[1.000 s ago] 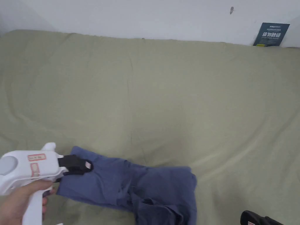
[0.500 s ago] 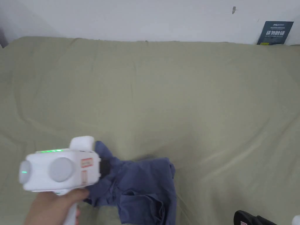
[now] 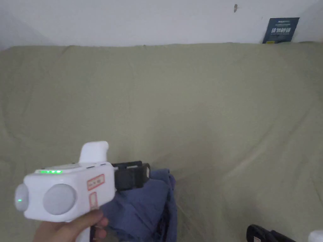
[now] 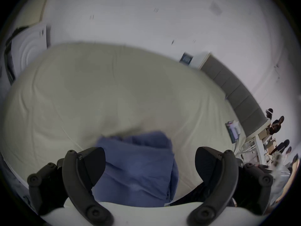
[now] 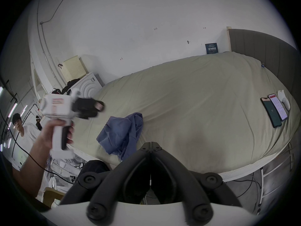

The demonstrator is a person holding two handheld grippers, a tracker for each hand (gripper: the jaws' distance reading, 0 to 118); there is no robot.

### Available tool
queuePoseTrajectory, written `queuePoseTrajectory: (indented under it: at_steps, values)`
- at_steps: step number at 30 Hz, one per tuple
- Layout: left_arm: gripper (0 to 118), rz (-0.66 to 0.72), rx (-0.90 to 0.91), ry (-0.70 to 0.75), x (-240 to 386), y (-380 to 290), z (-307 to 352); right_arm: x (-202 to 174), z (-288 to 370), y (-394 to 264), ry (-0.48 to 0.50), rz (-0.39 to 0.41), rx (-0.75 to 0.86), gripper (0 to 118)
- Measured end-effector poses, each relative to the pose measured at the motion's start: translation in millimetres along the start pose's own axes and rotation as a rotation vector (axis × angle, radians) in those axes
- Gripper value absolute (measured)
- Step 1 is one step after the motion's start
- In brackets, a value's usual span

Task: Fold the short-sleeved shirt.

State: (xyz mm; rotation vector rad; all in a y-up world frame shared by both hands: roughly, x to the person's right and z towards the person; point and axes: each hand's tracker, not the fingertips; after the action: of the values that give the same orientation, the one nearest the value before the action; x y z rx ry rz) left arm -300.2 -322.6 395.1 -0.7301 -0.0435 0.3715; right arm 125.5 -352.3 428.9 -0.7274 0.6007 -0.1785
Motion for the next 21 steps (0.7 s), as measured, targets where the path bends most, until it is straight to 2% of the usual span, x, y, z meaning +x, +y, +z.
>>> queuePoseTrajectory:
  at_steps: [3,4,5,6,7,9,11,12,14,16,18,21]
  values:
    - [109,0.101,0.098,0.03,-37,11,25,3,-4,-1,-0.007,-0.007,0.001,0]
    - [100,0.13,0.098,0.049,-49,9,23,3,-6,-2,-0.007,-0.013,0.001,0]
    - [70,0.166,0.008,0.107,-59,1,16,3,-6,-2,-0.003,-0.025,0.003,0]
    - [15,0.187,-0.068,0.124,-64,-10,6,3,-6,-2,0.002,-0.036,0.002,0]
    - [11,0.179,-0.102,0.088,-59,-21,-5,2,-6,-2,0.006,-0.041,0.002,0]
    - [10,0.233,-0.21,0.024,-50,-52,-31,0,-7,-3,0.006,-0.039,0.0,0]
    - [11,0.28,-0.266,-0.169,-38,-80,-63,-2,-9,-2,0.006,-0.032,-0.008,0]
    - [10,0.308,-0.279,-0.212,-27,-90,-81,-3,-10,-2,0.005,-0.03,-0.012,0]
    - [10,0.293,-0.279,-0.254,-11,-103,-115,-4,-12,0,0.004,-0.023,-0.019,0]
    - [10,0.272,-0.325,-0.172,-1,-114,-139,-7,-13,3,0.003,-0.016,-0.023,0]
    - [10,0.334,-0.277,-0.248,-6,-104,-128,-11,-17,9,0.018,-0.004,-0.024,0]
    - [10,0.216,-0.197,-0.266,-4,-86,-80,-19,-46,17,0.12,0.027,-0.09,0]
